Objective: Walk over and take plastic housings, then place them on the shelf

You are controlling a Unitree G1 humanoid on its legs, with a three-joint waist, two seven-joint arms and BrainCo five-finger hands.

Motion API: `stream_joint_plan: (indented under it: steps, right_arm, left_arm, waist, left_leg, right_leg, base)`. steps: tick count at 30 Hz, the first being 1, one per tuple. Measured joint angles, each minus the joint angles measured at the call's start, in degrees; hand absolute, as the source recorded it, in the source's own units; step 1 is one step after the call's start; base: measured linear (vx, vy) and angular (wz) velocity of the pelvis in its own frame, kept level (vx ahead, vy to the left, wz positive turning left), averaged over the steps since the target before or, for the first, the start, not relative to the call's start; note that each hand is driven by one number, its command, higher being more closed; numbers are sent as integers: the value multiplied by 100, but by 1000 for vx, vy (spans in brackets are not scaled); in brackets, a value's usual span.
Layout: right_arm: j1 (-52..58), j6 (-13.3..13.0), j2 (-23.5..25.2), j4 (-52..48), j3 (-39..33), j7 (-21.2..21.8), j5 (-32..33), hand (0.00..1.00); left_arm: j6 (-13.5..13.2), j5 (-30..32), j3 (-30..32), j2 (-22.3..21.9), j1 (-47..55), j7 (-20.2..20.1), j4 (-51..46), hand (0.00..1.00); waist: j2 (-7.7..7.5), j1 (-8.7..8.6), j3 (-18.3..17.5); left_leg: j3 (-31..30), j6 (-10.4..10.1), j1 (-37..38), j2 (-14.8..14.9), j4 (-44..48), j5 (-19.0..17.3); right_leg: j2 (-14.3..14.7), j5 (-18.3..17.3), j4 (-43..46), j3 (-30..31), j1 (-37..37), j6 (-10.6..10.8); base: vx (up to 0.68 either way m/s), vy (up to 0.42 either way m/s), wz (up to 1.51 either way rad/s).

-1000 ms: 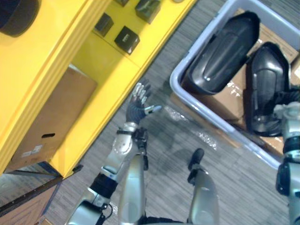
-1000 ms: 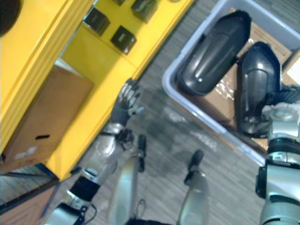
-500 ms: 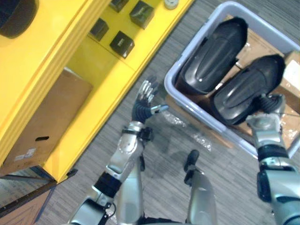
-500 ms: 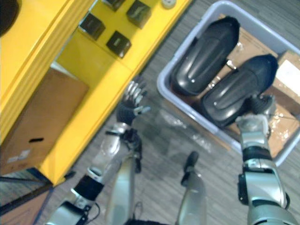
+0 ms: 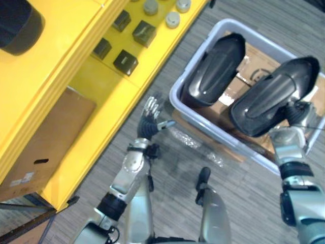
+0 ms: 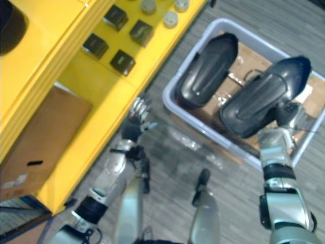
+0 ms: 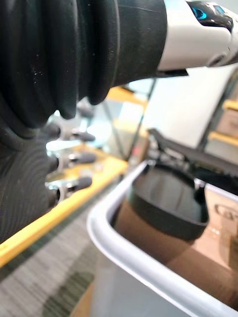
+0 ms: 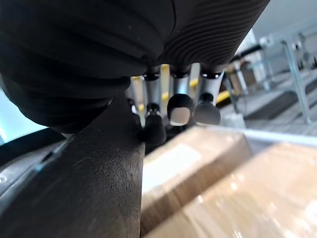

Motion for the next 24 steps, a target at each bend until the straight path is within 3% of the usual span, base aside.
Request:
stream_joint_plan:
  steps: [5,10,15,21,24]
  right_arm:
    - [186,-6,-152,-755,-15,-183,-338,100]
    - [552,-16,-154,-1921,-162,-253,-790,100]
    - [877,-295,-155,-2711,-331,-275,-1399,100]
    - [990,-708,-151,-2854,-377,-289,-2048,100]
    - [1100,-1005,-149,-2862,-368,-266,-2477,100]
  left_arm:
    - [434,549,277,50,-84,84,-291,0]
    - [1003,701,429,439,-333,50,-475,0]
    - [1378,293,659,699,-975,-31,-383,0]
    - [1574,-397,656,689,-1295,-56,387,0]
    - [1690,-834,657,682,-1295,-127,708,0]
  waist:
    - [-53,-93,14]
    - [-379,-254,23]
    - [-591,-499,-30]
    - [-626,-631,-128]
    - [-642,-632,-378]
  left_leg:
    - [31,3,250,-14,-98,-11]
    - [224,-44,771,-28,-464,32]
    - [435,-126,1470,-39,-896,86]
    - [649,-172,2048,-48,-1313,143]
    - [790,-199,2269,-55,-1503,160]
  right_leg:
    - [2,-8,-91,8,228,5]
    - [-1,-10,-298,108,566,10]
    - [1,-10,-464,198,1033,-1]
    - [9,-19,-547,331,1336,-12]
    - [12,-24,-592,410,1410,-21]
  base:
    - [0,0,0]
    - [55,-8,-11]
    - [101,-14,-12]
    - [67,-2,-13]
    - [52,13,-14]
